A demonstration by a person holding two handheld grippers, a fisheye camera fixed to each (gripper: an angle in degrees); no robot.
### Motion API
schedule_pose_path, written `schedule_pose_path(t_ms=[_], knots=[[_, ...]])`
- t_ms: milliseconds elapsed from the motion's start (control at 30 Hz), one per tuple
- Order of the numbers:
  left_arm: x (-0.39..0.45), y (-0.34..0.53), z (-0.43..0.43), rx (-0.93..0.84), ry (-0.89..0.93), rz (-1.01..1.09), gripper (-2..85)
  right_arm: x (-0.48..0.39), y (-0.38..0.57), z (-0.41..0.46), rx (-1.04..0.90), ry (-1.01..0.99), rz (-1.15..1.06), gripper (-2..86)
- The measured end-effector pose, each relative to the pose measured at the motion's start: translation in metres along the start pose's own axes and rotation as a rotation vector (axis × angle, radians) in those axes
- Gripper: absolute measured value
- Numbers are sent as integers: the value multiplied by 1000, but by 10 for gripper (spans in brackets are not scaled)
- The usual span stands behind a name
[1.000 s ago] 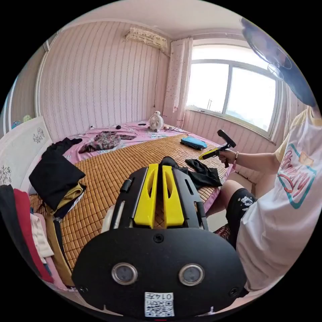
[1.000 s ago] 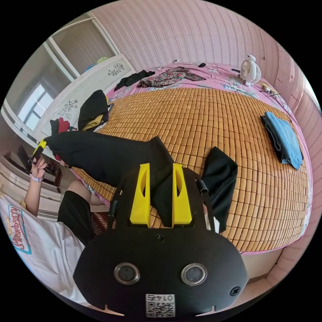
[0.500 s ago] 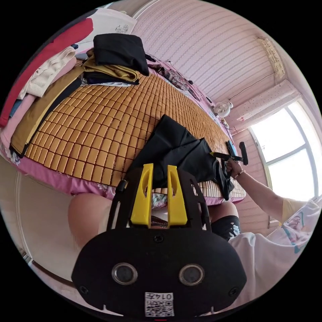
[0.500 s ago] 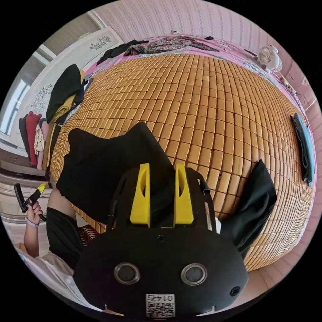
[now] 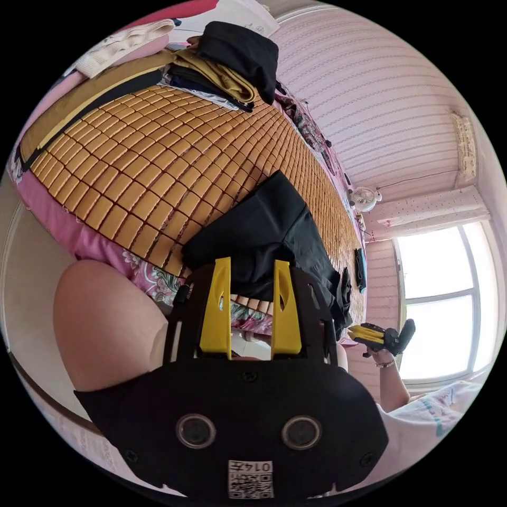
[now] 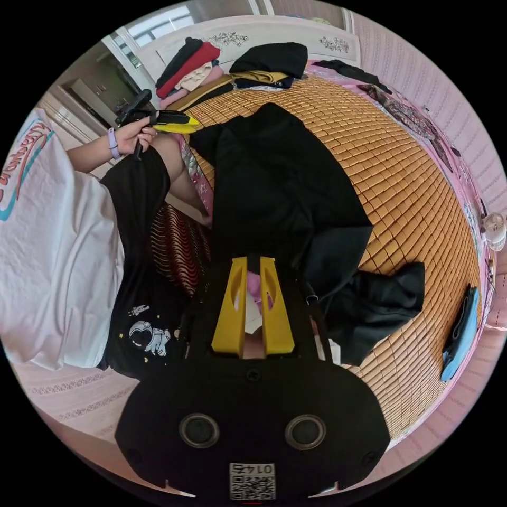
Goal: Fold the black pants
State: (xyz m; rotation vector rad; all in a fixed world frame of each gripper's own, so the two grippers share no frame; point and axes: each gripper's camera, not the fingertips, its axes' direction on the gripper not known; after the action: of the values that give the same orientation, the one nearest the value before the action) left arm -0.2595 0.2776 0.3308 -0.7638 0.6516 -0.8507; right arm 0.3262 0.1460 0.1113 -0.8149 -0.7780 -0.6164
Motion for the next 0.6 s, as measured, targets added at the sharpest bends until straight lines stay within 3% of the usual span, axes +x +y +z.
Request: schedule_pose_path(t_ms=[133, 300, 433, 533, 600], knots=[[-4, 2, 4, 25, -31, -54, 122, 25, -47, -9, 205, 11, 17, 75], [4, 7, -14, 99, -72, -100, 117, 38, -158, 36, 254, 45, 28, 127], [8, 13, -33, 216, -197, -60, 142, 39, -230, 94, 159, 78, 76, 133], [-7, 3, -12, 106, -274, -76, 153, 39, -239, 139, -27, 71, 116, 90], [-10, -2, 4, -2, -247, -62, 142, 32, -227, 138, 1, 102, 103, 51]])
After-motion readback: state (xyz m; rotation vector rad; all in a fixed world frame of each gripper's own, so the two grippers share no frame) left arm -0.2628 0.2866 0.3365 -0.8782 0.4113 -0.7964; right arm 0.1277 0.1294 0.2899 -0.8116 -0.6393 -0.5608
